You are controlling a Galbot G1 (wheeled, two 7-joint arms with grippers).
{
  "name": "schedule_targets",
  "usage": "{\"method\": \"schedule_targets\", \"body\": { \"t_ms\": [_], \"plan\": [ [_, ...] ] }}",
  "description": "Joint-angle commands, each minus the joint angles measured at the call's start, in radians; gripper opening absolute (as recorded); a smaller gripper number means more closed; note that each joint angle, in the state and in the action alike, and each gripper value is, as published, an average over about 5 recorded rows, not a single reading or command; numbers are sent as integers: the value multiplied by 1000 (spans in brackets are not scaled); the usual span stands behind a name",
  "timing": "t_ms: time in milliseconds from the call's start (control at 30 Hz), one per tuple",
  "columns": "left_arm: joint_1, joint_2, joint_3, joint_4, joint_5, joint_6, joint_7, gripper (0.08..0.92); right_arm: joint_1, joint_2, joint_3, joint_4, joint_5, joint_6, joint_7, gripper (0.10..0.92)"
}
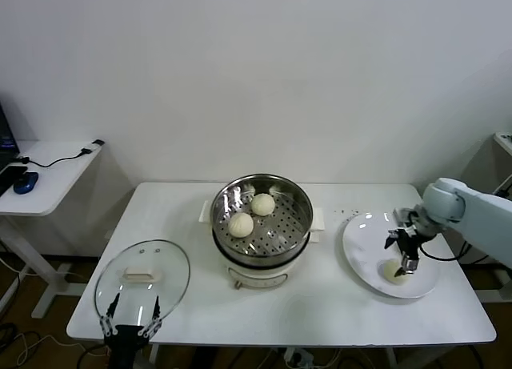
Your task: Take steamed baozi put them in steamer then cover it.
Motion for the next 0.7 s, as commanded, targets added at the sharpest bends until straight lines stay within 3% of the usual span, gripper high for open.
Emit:
{"method": "schedule_targets", "body": {
  "t_ms": [33,467,700],
  "plan": [
    [-1,-2,0,5,9,2,0,823,-148,-19,126,-40,-117,22,-8,823],
    [6,-1,-6,15,6,-3,-1,823,-143,68,127,-101,-141,29,-4,812],
    [4,0,-8,15,6,-2,-1,823,-126,81,115,-112,-134,37,-22,687]
  ]
}}
